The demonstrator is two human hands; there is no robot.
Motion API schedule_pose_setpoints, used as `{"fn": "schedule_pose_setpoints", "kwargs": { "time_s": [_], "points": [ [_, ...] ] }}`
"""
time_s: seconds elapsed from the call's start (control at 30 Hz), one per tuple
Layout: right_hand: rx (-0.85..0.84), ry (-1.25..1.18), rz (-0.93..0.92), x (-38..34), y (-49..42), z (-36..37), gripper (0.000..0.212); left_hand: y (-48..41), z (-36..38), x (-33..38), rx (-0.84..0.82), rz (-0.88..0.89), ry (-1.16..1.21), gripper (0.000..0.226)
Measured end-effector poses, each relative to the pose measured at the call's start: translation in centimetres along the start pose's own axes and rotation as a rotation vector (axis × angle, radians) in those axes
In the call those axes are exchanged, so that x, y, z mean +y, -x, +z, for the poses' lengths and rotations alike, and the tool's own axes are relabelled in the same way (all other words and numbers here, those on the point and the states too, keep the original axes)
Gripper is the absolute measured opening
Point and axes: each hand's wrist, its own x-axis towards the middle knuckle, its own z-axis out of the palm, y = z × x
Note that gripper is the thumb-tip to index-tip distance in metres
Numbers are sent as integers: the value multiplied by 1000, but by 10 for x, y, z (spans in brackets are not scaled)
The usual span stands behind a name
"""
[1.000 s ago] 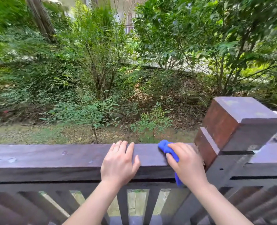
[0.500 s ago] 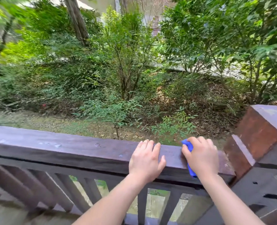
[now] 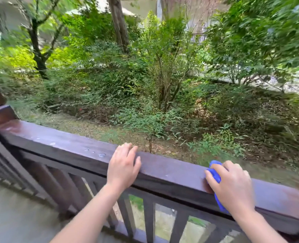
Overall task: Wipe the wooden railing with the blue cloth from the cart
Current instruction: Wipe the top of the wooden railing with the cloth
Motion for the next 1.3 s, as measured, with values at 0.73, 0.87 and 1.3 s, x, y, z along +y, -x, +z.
{"fn": "schedule_pose_setpoints", "kwargs": {
  "time_s": [0.73,0.87,1.3],
  "points": [
    [14,-263,28,-82,-11,18,20,-3,40,-35,280,119,2,44],
    [-19,-387,-297,-109,17,23,28,-2,41,-39,246,128,4,46],
    [146,-344,-20,-112,-74,11,16,-3,43,-43,193,141,24,48]
  ]
}}
